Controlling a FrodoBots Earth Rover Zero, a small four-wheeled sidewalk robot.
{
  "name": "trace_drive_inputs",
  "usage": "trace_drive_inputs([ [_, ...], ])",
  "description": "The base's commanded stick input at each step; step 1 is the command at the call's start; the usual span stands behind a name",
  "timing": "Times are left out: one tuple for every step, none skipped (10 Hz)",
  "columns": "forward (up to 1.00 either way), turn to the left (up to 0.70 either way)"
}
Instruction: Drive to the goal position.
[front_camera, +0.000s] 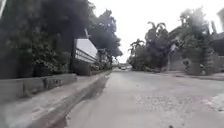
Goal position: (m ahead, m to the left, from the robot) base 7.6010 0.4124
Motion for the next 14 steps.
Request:
trace_drive_inputs([
  [0.70, 0.00],
  [0.70, 0.00],
  [0.70, 0.00],
  [0.70, 0.00],
  [0.70, 0.00],
  [0.70, 0.00],
  [0.70, 0.00],
  [0.70, 0.00],
  [0.70, -0.25],
  [0.70, -0.34],
  [0.70, -0.34],
  [0.70, -0.34],
  [0.70, -0.34],
  [0.70, -0.34],
])
